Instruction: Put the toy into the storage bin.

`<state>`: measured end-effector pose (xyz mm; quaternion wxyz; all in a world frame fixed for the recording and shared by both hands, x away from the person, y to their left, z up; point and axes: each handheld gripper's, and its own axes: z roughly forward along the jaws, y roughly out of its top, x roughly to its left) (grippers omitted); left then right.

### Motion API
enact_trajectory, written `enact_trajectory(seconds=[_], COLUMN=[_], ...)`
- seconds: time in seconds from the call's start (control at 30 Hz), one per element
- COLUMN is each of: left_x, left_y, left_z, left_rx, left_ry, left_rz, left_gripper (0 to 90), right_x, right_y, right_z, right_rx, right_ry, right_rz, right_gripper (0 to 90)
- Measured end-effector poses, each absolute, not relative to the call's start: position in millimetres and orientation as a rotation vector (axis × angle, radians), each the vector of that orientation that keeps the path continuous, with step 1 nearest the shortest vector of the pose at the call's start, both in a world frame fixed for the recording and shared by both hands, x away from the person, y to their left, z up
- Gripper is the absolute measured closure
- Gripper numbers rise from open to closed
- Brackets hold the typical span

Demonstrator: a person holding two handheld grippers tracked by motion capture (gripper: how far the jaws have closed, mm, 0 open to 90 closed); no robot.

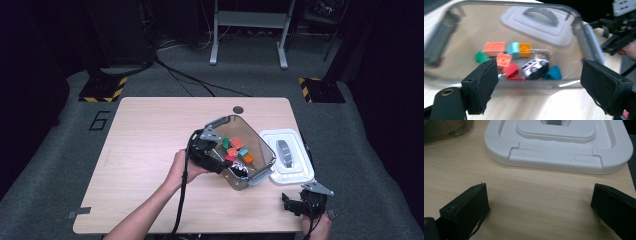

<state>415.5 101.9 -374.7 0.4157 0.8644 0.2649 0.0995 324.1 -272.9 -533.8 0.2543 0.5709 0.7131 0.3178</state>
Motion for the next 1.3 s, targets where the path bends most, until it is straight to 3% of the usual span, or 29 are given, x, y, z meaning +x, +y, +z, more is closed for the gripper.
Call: enact_trajectory(seconds=[0.23, 0.47, 0.9, 1.3], left_x=[421.5, 433.5, 463.9, 489.5], left_y=[135.3, 161.6, 177.5, 177.3], left_z=[-385.0, -421.7, -480.9, -512.6], left_rx=[2.142, 2.139, 2.13, 2.082], left_ry=[0.727, 0.743, 0.731, 0.71], left_rz=[0.32, 0.369, 0.357, 0.34], left_gripper=[8.0, 4.9, 10.9, 15.0], right_x=[324.1, 324.1, 324.2, 324.1], right_y=[-272.7, -272.8, -272.8, -272.8], right_z=[-533.7, -533.7, -533.7, -533.7], right_rx=[1.552, 1.551, 1.55, 1.552], right_ry=[1.936, 1.937, 1.937, 1.937], right_rz=[0.863, 0.863, 0.863, 0.863], right_gripper=[0.7, 0.7, 0.7, 0.7])
